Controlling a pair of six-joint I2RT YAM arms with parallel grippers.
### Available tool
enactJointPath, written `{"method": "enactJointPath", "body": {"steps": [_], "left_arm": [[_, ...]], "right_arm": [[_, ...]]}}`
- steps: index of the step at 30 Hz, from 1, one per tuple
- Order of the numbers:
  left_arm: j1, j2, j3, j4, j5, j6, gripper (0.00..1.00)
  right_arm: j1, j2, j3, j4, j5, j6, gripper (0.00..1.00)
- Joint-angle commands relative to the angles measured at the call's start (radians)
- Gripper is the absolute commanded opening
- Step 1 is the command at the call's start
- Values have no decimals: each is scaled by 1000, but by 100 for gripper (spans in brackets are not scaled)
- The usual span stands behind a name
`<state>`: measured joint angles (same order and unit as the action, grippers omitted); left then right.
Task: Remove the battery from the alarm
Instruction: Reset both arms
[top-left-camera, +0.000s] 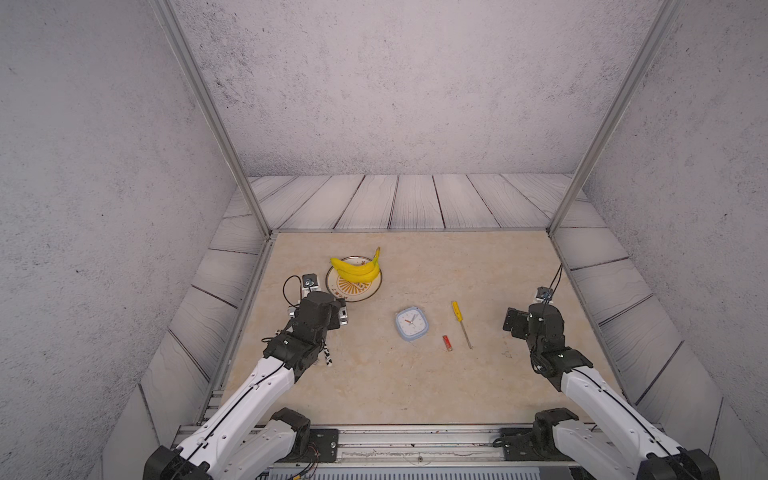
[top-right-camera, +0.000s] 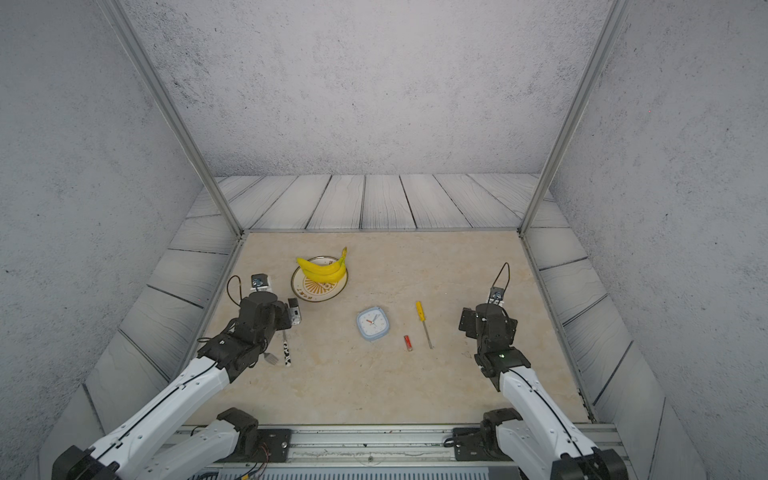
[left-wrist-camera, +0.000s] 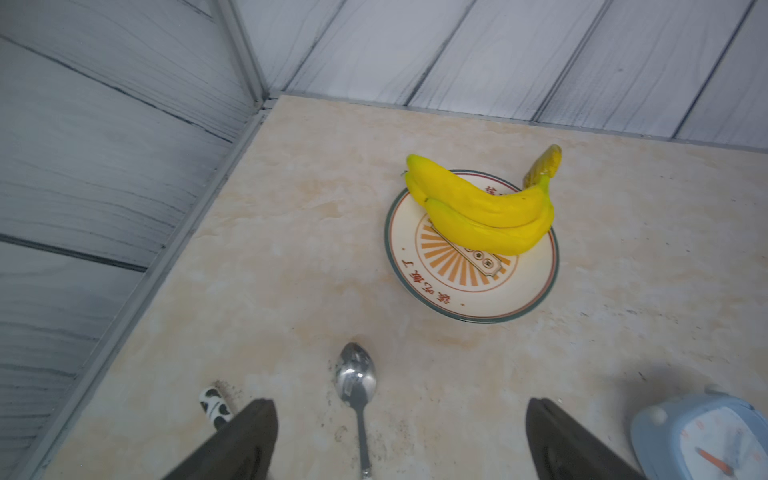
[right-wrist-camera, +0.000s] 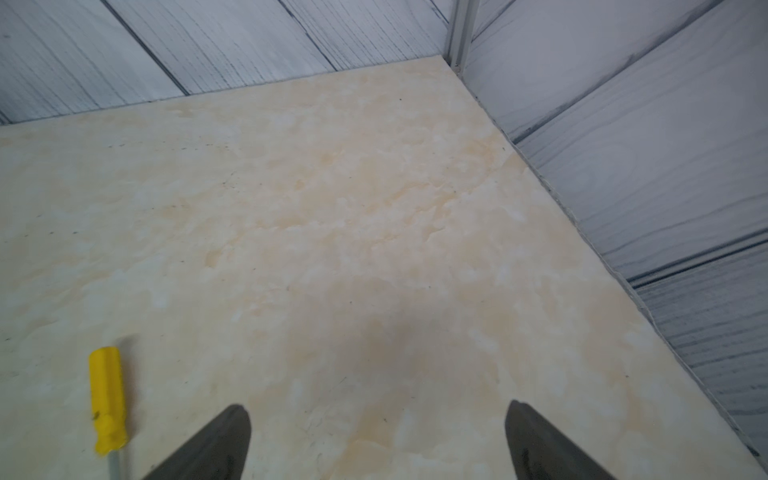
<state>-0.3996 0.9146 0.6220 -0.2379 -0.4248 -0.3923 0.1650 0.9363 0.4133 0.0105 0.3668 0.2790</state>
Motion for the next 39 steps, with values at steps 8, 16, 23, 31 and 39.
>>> {"method": "enactJointPath", "body": {"steps": [8,16,23,31,39], "left_arm": [[168,-15,-180,324,-149,132,99],[272,67,-274,568,-63,202,99],[330,269,-280,779,52,258,99],[376,379,-248,897,153,265,99],[416,406,-207,850,263,266,99]], "right_arm": [[-95,288,-61,582,-132,-192,100],[-175,540,-5,764,-317,-208,100],[-193,599,37,736,-378,-214,100],[-193,589,44,702,-382,-225,100],[-191,590,45,700,-381,-225,100]]}}
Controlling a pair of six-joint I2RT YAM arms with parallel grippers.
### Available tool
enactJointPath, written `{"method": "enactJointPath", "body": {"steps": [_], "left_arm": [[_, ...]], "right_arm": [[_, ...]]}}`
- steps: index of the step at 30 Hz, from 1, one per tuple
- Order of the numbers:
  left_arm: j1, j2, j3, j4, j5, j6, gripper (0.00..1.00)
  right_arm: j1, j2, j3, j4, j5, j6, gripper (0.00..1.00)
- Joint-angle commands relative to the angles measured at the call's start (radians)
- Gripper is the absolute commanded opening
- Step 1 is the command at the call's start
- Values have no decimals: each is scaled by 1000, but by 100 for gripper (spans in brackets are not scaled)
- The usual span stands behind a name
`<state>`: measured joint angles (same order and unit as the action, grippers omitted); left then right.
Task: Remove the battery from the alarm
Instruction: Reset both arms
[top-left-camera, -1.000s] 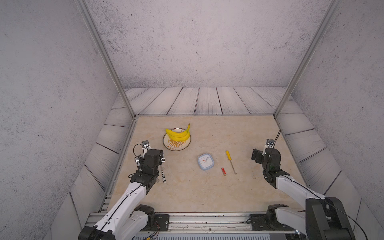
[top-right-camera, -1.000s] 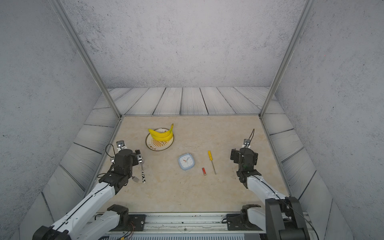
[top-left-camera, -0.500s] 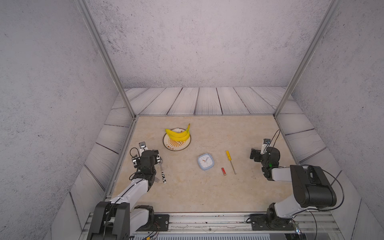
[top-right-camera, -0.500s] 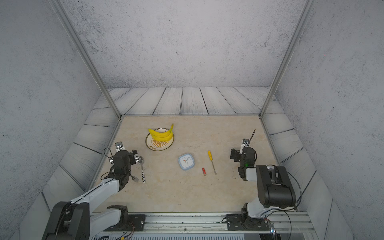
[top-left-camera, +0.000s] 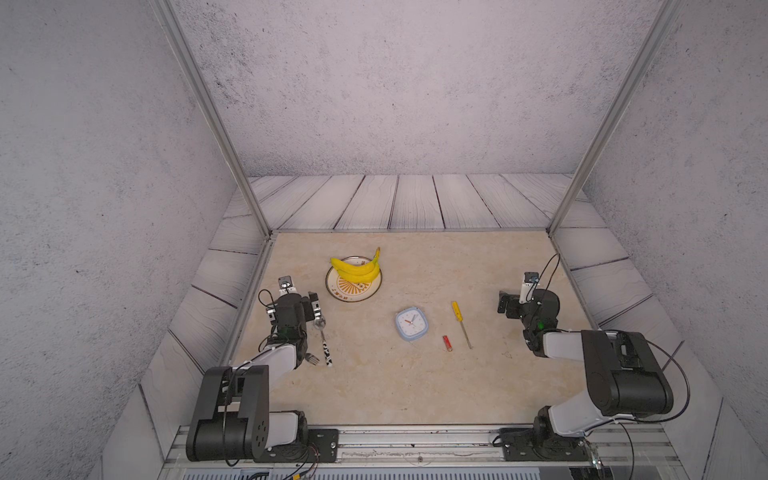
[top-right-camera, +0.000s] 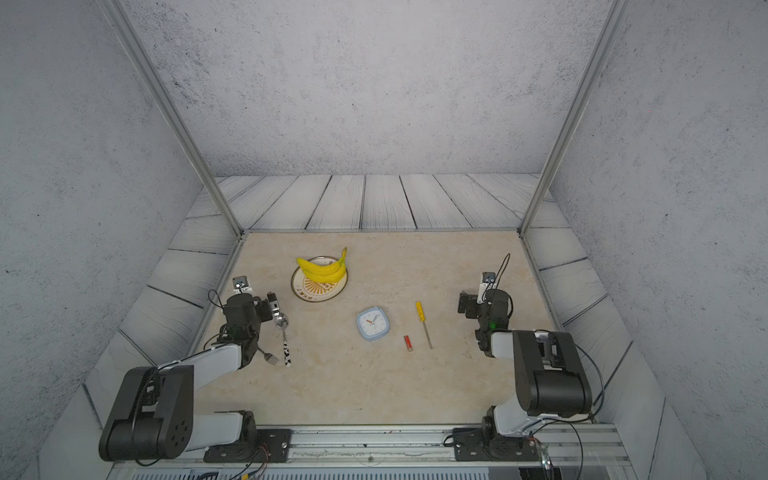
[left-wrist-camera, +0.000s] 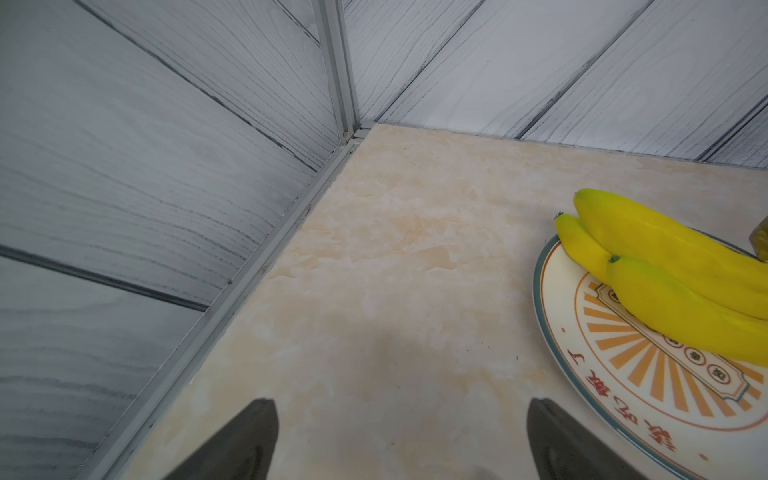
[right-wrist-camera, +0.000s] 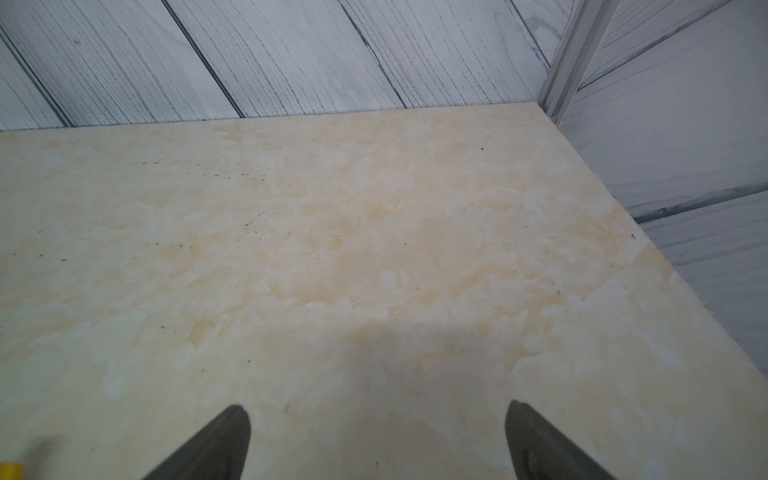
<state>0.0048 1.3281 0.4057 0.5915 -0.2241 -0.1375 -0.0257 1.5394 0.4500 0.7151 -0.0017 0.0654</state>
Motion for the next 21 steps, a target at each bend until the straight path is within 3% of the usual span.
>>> {"method": "enactJointPath", "body": {"steps": [1,17,21], "left_arm": [[11,-22,-2,20,82,19,99],[-6,-119,-58,-6,168,78,99],[-6,-63,-69,110,158,102,99]], "right_arm": [[-2,-13,9,-5,-12,-12,100],[0,-13,10,-5,-12,-13,100],[-1,-13,10,-5,-12,-12,100]]}}
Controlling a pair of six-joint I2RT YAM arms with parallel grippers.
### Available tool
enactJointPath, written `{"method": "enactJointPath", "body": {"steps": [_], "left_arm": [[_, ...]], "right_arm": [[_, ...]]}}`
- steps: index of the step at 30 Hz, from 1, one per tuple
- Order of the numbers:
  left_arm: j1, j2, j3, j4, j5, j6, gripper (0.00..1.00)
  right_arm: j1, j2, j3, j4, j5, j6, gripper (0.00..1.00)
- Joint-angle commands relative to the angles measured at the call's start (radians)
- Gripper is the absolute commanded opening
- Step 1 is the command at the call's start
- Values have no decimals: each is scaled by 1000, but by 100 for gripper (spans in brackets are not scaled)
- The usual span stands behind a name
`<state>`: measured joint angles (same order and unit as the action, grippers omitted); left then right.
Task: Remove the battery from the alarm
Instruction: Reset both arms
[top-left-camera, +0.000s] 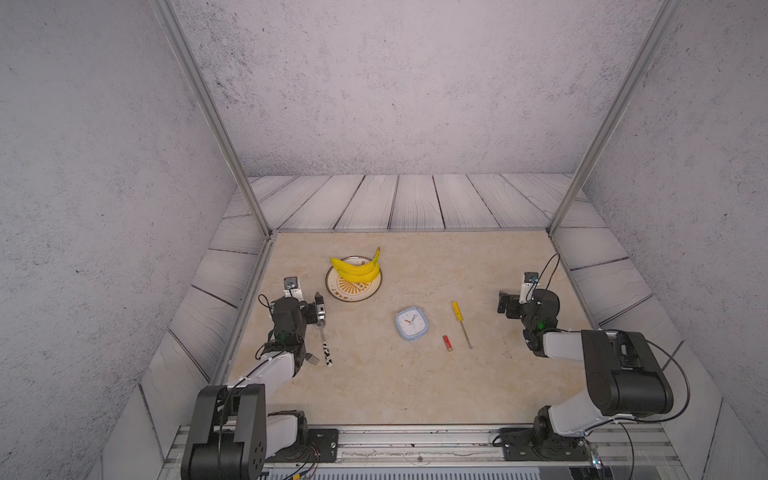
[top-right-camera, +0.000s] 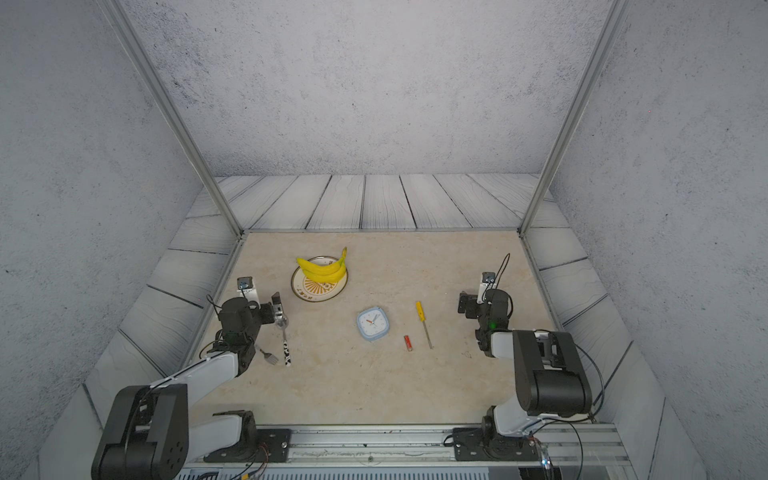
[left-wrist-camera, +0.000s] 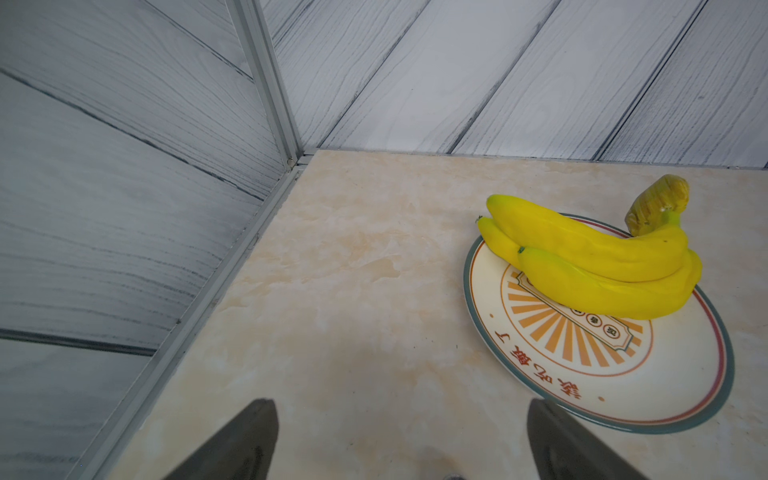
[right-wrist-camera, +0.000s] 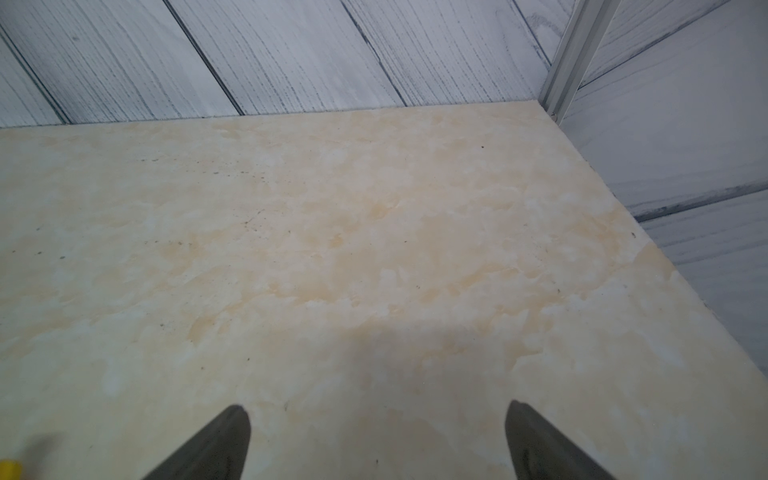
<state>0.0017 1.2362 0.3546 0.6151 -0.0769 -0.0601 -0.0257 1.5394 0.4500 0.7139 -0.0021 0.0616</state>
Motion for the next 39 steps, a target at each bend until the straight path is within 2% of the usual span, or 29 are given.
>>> {"method": "enactJointPath", "body": {"steps": [1,7,10,12,13,35,37,39], "left_arm": [[-3,52,-16,119,11,26,99],[-3,231,-31,324,19,37,99],[-3,283,11,309,31,50,99],[-3,282,89,151,-21,27,99],[0,293,106,127,-30,17,99],[0,291,101,137,-35,14,99],[0,290,101,138,-35,14,99],[0,290,101,138,-35,14,99]], "right_arm": [[0,-13,9,-4,-12,-9,100],[0,-13,10,-4,-12,-8,100],[0,-13,10,-3,-10,-9,100],[-1,-13,9,-4,-10,-9,100],[0,-15,9,-3,-10,-9,100],[7,-14,12,-9,-3,-14,100],[7,-27,-30,49,13,-5,100],[7,-51,-119,184,76,23,100]]}}
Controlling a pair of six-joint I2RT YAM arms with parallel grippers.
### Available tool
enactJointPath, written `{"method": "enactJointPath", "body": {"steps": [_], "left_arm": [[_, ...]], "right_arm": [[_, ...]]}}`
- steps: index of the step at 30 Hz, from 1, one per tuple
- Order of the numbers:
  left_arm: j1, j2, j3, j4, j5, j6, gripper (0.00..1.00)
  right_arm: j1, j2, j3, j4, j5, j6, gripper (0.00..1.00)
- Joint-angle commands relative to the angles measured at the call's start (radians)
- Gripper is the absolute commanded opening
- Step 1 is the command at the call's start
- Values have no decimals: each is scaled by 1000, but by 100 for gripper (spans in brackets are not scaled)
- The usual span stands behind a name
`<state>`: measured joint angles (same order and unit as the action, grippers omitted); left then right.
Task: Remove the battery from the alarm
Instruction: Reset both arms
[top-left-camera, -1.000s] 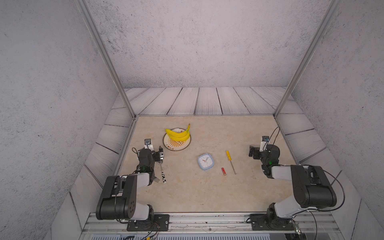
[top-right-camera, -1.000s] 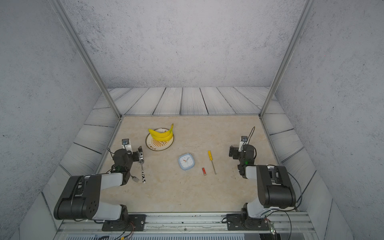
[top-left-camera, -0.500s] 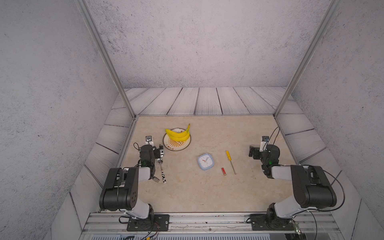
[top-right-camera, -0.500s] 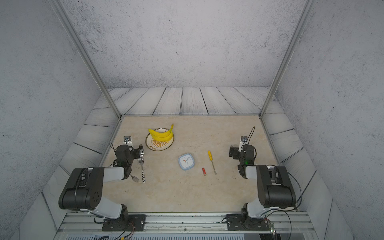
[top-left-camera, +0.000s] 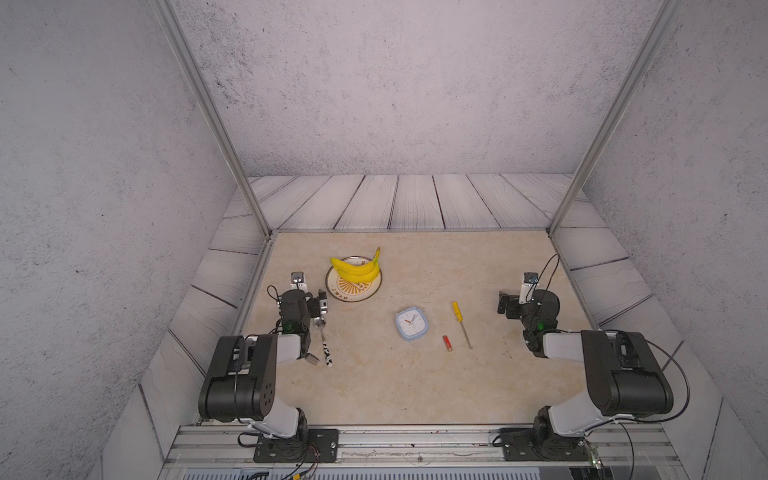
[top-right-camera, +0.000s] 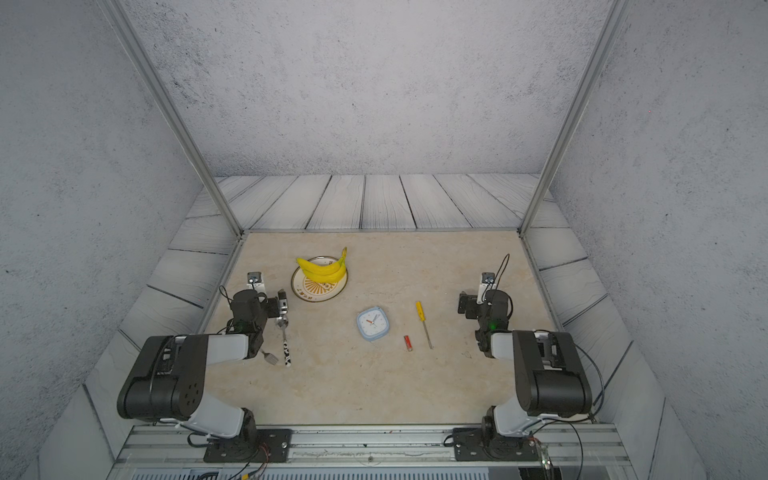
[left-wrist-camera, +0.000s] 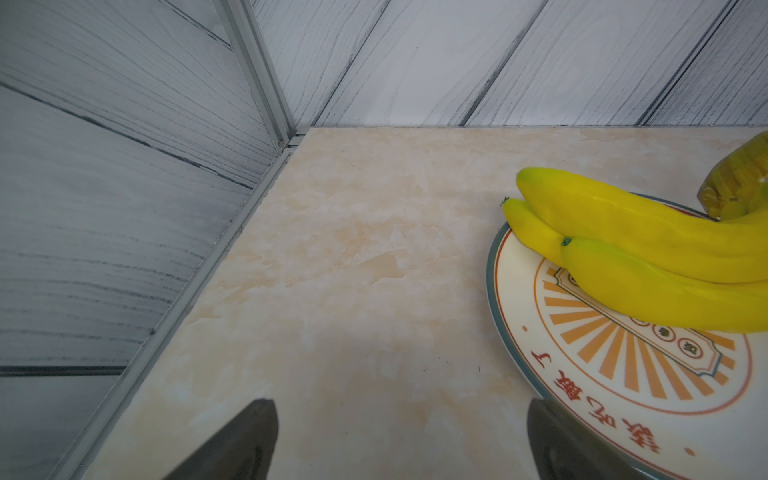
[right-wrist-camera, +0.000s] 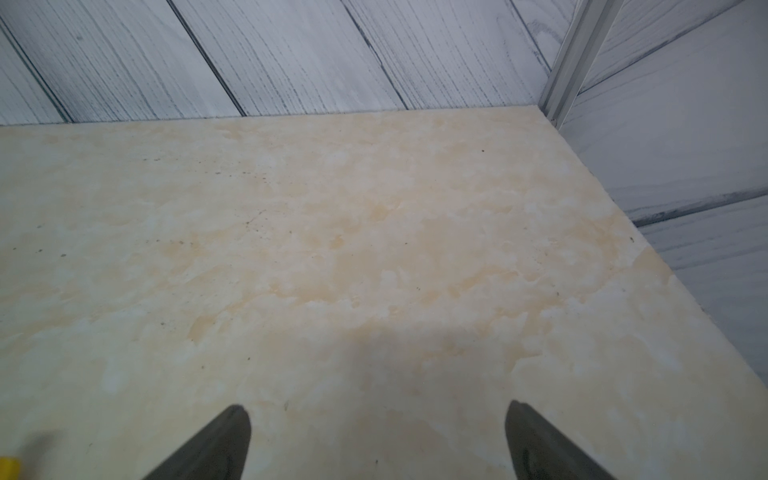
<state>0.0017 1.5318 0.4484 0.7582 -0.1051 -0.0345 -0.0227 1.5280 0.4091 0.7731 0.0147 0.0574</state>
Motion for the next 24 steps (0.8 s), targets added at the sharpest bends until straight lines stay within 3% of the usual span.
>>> {"method": "enactJointPath", "body": {"steps": [1,4,11,24], "left_arm": [[0,-6,7,-5,-6,-11,99],[0,-6,7,-6,-6,-11,99],[0,-6,7,-6,-7,-11,99],[-3,-6,7,-5,-16,-9,99]], "right_arm": [[4,-45,-135,223,82,37,100],[4,-25,-219,408,94,40,100],[4,-34,-71,128,49,26,100],[4,-27,-47,89,50,25,100]]}}
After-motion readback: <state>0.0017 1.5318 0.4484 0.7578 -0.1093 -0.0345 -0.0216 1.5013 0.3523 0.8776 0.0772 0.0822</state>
